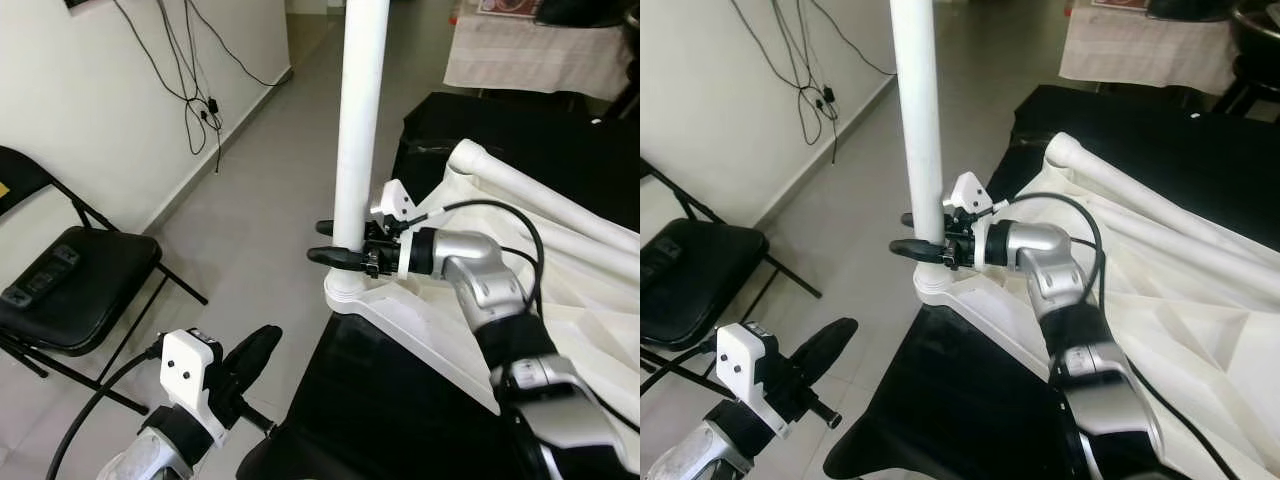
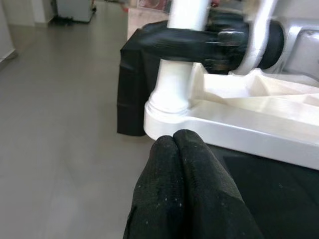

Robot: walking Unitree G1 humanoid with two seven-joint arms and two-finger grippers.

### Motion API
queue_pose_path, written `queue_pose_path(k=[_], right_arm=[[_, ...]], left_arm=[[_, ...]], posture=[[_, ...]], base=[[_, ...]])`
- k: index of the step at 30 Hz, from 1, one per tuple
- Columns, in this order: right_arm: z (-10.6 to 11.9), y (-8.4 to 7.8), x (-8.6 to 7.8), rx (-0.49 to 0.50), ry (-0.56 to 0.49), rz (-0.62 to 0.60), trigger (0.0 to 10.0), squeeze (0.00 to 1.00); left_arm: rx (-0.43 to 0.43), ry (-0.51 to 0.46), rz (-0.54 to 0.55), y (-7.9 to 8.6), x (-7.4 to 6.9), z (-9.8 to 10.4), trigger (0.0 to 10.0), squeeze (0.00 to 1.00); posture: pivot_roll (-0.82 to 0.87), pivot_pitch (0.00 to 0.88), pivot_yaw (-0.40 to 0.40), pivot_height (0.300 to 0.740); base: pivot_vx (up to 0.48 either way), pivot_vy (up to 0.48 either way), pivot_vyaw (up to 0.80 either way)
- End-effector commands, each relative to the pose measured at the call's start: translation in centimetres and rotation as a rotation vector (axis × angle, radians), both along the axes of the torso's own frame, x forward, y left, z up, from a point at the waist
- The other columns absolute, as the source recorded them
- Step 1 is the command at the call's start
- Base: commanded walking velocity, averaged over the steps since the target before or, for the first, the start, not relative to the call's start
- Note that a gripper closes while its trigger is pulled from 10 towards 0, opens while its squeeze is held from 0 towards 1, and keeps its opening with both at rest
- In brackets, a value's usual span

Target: Building children table

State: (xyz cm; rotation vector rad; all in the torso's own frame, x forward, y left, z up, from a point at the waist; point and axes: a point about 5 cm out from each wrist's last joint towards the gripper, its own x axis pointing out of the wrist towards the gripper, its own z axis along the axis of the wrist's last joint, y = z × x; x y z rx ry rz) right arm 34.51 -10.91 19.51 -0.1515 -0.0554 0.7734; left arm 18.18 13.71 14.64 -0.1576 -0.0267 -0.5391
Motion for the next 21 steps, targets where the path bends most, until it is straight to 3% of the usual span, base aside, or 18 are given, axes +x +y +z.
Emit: queue_pose_path(k=[1, 2, 3, 4, 7, 9, 12, 13, 16, 17, 18, 20, 21], right_arm=[[-1.3, -1.8, 0.0, -0.053, 0.04, -0.291, 0.0, 0.0], [-2.0, -2.3, -1.0, -0.052, 0.049, -0.49, 0.0, 0.0], [-2.0, -2.3, -1.0, -0.052, 0.049, -0.49, 0.0, 0.0], [-2.8, -1.7, -2.3, -0.058, 0.054, -0.527, 0.0, 0.0], [-3.4, -0.8, -2.8, -0.064, 0.06, -0.489, 0.0, 0.0], [-3.5, 0.9, -2.4, -0.054, 0.064, -0.355, 0.0, 0.0], [-3.1, 1.8, -2.0, -0.022, 0.08, -0.303, 0.0, 0.0], [-2.8, 2.3, -1.9, -0.021, 0.07, -0.268, 10.0, 0.0], [-2.2, 3.1, -2.2, -0.029, 0.043, -0.231, 10.0, 0.0], [-1.8, 4.0, -2.5, -0.015, 0.052, -0.105, 10.0, 1.0], [-1.4, 4.6, -2.7, -0.004, 0.047, -0.015, 10.0, 1.0], [-1.4, 4.6, -2.7, -0.004, 0.047, -0.015, 10.0, 1.0], [-0.9, 4.9, -2.8, 0.01, 0.058, 0.114, 10.0, 1.0]], left_arm=[[0.009, 0.02, -0.001, 0.3, -0.1, -0.3, 10.0, 0.0], [0.01, 0.02, 0.001, 0.4, 0.0, -0.3, 10.0, 0.0], [0.01, 0.02, 0.001, 0.4, 0.0, -0.3, 10.0, 0.0], [0.012, 0.02, 0.003, 0.5, 0.1, -0.4, 10.0, 0.0], [0.014, 0.022, 0.003, 0.6, 0.2, -0.5, 10.0, 0.0], [0.019, 0.025, -0.003, 0.6, 0.5, -0.7, 10.0, 0.0], [0.021, 0.019, 0.012, 0.6, 0.6, -0.7, 10.0, 0.0], [0.02, 0.015, 0.025, 0.6, 0.7, -0.7, 10.0, 0.0], [0.019, 0.013, 0.037, 0.7, 0.8, -0.7, 10.0, 0.0], [0.018, 0.012, 0.037, 0.7, 0.8, -0.7, 10.0, 0.0], [0.019, 0.012, 0.036, 0.7, 0.8, -0.7, 10.0, 0.0], [0.019, 0.012, 0.036, 0.7, 0.8, -0.7, 10.0, 0.0], [0.019, 0.013, 0.034, 0.7, 0.8, -0.7, 10.0, 0.0]], posture=[[-0.07, 0.156, 0.034, 0.74], [-0.07, 0.156, 0.034, 0.74], [-0.07, 0.156, 0.034, 0.74], [-0.08, 0.143, 0.053, 0.74], [-0.09, 0.124, 0.056, 0.74], [-0.08, 0.109, 0.041, 0.74], [-0.07, 0.103, 0.041, 0.74], [-0.07, 0.102, 0.045, 0.74], [-0.07, 0.103, 0.048, 0.74], [-0.07, 0.103, 0.049, 0.74], [-0.07, 0.102, 0.05, 0.74], [-0.07, 0.102, 0.05, 0.74], [-0.07, 0.101, 0.055, 0.74]], base=[[0.0, 0.0, 0.0], [0.0, 0.0, 0.0], [0.0, 0.0, 0.0], [0.0, 0.0, 0.0], [0.0, 0.0, 0.0], [0.0, 0.0, 0.0], [0.0, 0.0, 0.0], [0.0, 0.0, 0.0], [0.0, 0.0, 0.0], [0.0, 0.0, 0.0], [0.0, 0.0, 0.0], [0.0, 0.0, 0.0], [0.0, 0.0, 0.0]])
